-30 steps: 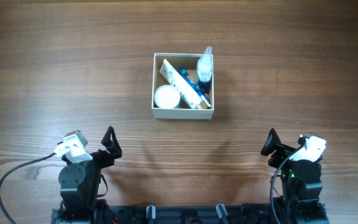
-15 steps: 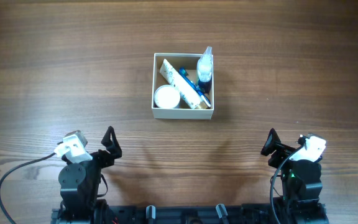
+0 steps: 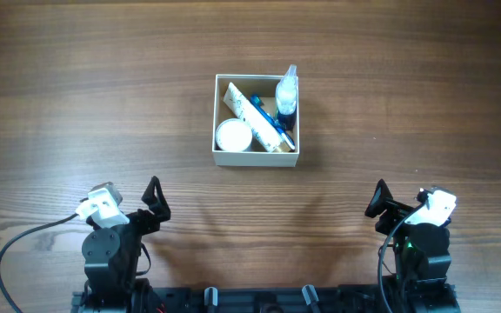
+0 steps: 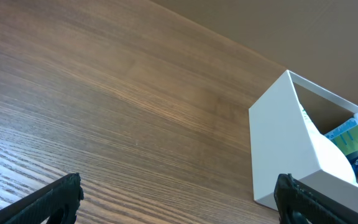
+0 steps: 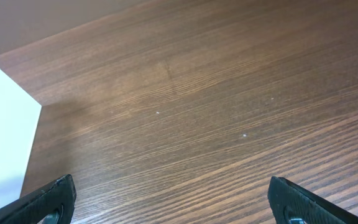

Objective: Pack container

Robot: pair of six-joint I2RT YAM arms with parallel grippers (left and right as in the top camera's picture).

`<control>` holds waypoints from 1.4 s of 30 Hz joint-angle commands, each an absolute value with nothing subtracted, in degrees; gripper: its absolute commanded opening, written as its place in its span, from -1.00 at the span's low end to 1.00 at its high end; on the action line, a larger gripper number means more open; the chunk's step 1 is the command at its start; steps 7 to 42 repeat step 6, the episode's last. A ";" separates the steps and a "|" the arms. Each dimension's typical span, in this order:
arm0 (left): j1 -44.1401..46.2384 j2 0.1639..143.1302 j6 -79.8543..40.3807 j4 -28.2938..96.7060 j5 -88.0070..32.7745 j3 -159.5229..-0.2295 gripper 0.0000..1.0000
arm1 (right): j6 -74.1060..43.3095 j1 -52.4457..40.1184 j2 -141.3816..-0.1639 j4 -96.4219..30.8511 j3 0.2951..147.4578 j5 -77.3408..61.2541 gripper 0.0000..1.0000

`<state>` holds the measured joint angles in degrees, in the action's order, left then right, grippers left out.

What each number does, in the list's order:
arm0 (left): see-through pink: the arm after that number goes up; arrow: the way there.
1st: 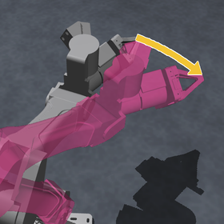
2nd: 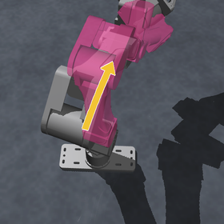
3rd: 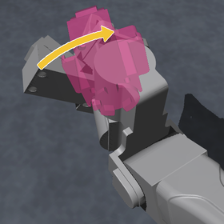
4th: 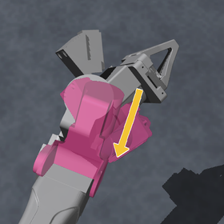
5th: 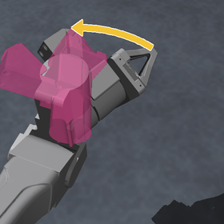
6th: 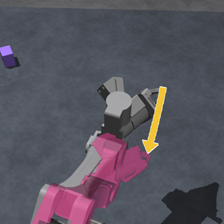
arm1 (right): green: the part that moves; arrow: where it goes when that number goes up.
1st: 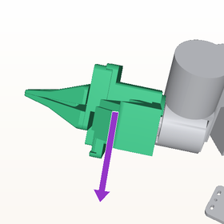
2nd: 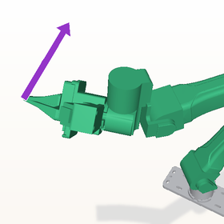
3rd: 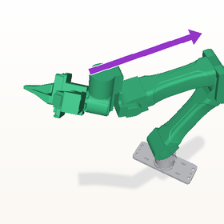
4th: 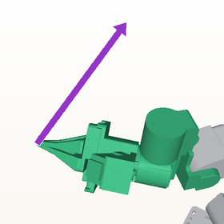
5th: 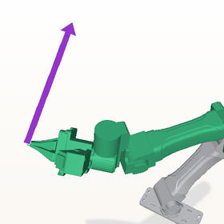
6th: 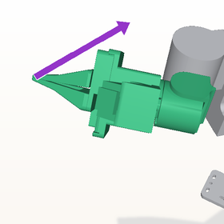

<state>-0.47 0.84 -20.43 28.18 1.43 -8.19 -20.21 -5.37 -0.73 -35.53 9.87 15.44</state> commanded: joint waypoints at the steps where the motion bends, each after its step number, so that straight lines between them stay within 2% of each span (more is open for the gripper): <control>1: -0.14 0.16 -19.90 27.81 1.56 -7.86 1.00 | -19.62 -5.17 -0.25 -35.42 9.69 15.31 0.99; 42: -0.16 0.16 -19.90 27.81 1.56 -7.86 1.00 | -19.62 -5.17 -0.25 -35.42 9.69 15.31 1.00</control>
